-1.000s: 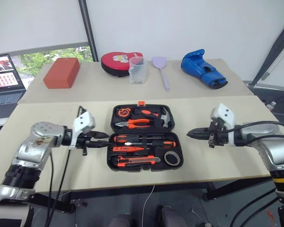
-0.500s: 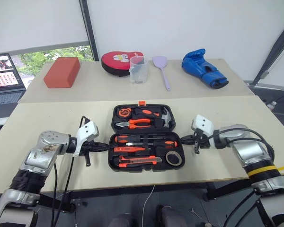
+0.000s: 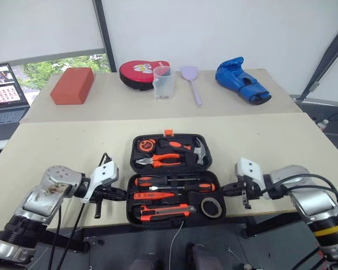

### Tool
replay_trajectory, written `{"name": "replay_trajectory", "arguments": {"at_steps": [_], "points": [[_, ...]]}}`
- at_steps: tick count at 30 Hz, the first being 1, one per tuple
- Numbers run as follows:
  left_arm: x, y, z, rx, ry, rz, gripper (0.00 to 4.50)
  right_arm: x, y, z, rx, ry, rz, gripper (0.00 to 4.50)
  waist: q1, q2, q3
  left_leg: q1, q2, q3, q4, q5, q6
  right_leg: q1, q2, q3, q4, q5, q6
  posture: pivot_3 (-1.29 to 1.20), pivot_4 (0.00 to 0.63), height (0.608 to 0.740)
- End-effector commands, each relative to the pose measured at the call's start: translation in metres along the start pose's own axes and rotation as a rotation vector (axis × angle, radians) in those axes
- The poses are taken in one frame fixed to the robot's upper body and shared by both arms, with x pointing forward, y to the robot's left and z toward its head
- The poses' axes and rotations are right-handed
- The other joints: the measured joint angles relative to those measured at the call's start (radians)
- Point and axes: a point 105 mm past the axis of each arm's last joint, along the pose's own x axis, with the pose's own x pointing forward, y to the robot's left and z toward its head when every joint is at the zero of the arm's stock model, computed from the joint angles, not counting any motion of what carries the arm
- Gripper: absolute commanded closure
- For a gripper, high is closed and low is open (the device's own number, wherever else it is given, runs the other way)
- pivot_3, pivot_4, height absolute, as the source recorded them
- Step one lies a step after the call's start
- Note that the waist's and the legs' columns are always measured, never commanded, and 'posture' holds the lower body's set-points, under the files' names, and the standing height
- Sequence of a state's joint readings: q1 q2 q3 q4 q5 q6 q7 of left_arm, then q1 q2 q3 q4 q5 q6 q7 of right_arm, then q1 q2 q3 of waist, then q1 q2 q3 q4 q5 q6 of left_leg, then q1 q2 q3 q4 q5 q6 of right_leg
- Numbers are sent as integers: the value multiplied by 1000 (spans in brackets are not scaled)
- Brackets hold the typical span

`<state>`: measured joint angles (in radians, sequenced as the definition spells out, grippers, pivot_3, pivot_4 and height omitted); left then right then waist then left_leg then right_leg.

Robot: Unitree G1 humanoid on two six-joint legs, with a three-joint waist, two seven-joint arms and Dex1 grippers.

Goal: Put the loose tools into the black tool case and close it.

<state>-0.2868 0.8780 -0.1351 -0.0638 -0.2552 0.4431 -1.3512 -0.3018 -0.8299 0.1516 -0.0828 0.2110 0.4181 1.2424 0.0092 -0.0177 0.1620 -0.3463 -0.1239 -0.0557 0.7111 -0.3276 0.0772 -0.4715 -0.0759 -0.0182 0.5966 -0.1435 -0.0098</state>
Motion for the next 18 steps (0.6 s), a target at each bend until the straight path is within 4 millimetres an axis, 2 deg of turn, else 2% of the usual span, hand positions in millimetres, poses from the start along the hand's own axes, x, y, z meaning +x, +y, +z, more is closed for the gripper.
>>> {"name": "replay_trajectory", "arguments": {"at_steps": [1, 4, 6, 8, 11, 13, 14, 15, 18], "points": [[-10, 4, -6, -44, -17, 58, 4449, -12, -11, -7, 46, 30, -118, 4500, 0, 0, 0, 0, 0, 0, 0, 0, 0, 0, 0, 0, 0, 0, 0, 0, 150, 740], [-30, 25, -21, -137, -14, 203, 3700, -33, -21, -9, 109, 20, -187, 3658, 2, 0, 0, 1, 0, 0, 0, -1, -1, 1, 0, 1, 1, 0, 0, 0, 150, 740], [-44, 45, -13, -236, -119, 307, 2999, -44, -31, 6, 200, -85, -231, 2991, 5, 0, 0, 3, 0, 0, 0, -1, -2, 3, 0, 0, 1, 0, 0, 0, 150, 740], [-63, 68, 9, -380, -287, 382, 2358, -59, -47, 30, 315, -234, -268, 2327, 3, -1, 0, 4, 0, 0, 0, -1, -3, 4, 0, 0, 1, 1, -1, 0, 150, 740], [-76, 85, 31, -525, -413, 398, 1318, -69, -62, 51, 401, -331, -294, 1287, 2, -2, 1, 3, 1, 0, 1, 1, -6, 4, 0, 0, 0, 6, -2, 0, 150, 740], [-71, 92, 45, -620, -442, 356, 750, -62, -74, 66, 441, -373, -297, 718, 0, -2, 1, 5, 1, 0, 1, 1, -5, 5, 0, 0, 1, 7, -3, 0, 150, 740], [-66, 94, 51, -635, -445, 344, 313, -57, -79, 70, 448, -369, -305, 272, 0, -2, 1, 7, 1, 0, 1, 1, -5, 7, 1, 0, 1, 7, -3, 0, 150, 740], [-59, 97, 55, -648, -437, 335, 55, -49, -85, 72, 475, -355, -320, 27, -1, -2, 1, 8, 1, 0, 0, 2, -4, 8, 1, 0, 0, 7, -3, 0, 150, 740], [-27, 106, 57, -637, -327, 348, 55, -20, -110, 68, 560, -276, -399, 27, -3, -2, 1, 8, 1, 0, 0, 2, -3, 7, 1, 1, 0, 7, -3, 0, 150, 740]]}}
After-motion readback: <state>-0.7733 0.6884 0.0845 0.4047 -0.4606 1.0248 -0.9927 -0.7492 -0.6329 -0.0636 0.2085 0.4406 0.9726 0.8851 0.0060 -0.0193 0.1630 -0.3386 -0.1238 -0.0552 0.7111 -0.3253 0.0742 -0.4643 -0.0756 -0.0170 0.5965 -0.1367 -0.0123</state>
